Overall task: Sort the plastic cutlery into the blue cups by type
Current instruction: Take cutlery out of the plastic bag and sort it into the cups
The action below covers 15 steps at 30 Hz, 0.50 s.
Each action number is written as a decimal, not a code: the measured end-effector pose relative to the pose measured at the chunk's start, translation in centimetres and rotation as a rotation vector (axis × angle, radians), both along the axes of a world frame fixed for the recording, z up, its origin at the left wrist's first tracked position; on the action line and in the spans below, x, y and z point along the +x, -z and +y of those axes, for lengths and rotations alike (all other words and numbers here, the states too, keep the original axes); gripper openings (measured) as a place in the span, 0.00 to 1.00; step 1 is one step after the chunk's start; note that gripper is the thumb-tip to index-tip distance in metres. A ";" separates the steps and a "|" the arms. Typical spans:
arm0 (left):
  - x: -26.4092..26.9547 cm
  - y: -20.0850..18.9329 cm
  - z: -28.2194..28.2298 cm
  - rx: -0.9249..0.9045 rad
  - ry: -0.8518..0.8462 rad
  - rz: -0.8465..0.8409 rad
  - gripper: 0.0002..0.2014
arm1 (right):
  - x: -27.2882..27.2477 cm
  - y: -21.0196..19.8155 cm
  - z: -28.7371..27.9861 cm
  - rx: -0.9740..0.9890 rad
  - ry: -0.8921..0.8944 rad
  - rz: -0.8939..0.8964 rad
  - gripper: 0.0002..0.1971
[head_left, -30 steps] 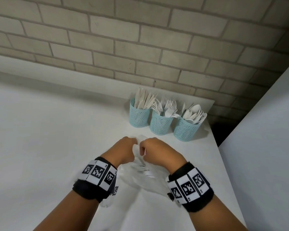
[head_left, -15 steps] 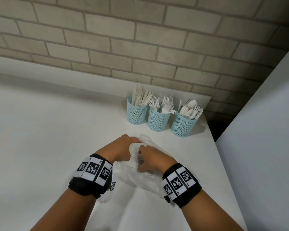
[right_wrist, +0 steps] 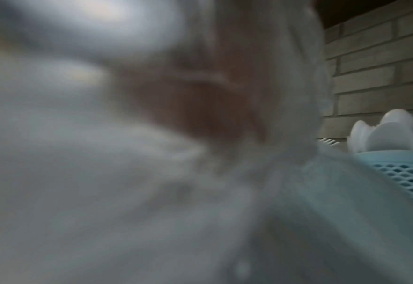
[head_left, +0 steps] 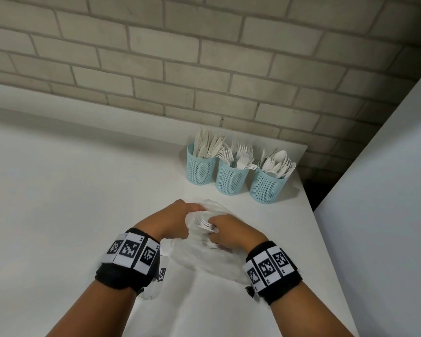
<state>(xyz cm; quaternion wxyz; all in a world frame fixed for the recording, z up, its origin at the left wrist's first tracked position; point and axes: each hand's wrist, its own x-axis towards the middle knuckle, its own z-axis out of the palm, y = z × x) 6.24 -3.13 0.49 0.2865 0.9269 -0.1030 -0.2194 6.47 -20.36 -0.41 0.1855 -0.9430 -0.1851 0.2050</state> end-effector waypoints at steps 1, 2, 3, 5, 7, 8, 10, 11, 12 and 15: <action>0.0 -0.1 0.0 -0.020 0.003 0.013 0.40 | 0.1 -0.4 -0.2 0.011 0.006 0.028 0.03; 0.1 0.1 0.0 -0.040 0.007 0.012 0.40 | 0.3 -0.7 -0.5 0.004 -0.005 0.052 0.03; 0.2 0.1 0.0 -0.053 0.003 0.008 0.40 | 0.4 -1.1 -0.8 -0.017 -0.031 0.077 0.04; 0.2 0.0 -0.1 -0.062 -0.021 0.013 0.40 | 0.6 -1.7 -1.6 0.002 -0.067 0.163 0.07; 0.3 0.0 -0.2 -0.066 -0.032 0.026 0.39 | 0.5 -2.7 -2.2 0.162 -0.058 0.259 0.09; 0.3 -0.1 -0.2 -0.077 -0.030 0.041 0.39 | 0.4 -3.4 -2.5 0.273 -0.040 0.282 0.09; 0.0 -0.7 -0.5 -0.063 -0.003 0.052 0.38 | 0.3 -4.6 -2.8 0.514 0.038 0.243 0.06; -0.3 -1.2 -0.7 -0.012 0.001 0.038 0.36 | 0.4 -5.1 -2.9 0.632 0.097 0.212 0.05; -0.6 -1.8 -1.0 0.021 -0.006 -0.009 0.34 | 0.6 -5.6 -2.8 0.761 0.164 0.201 0.05; -1.0 -3.7 -2.1 -0.113 -0.041 -0.260 0.20 | 1.3 -6.8 -2.4 1.076 0.315 0.222 0.06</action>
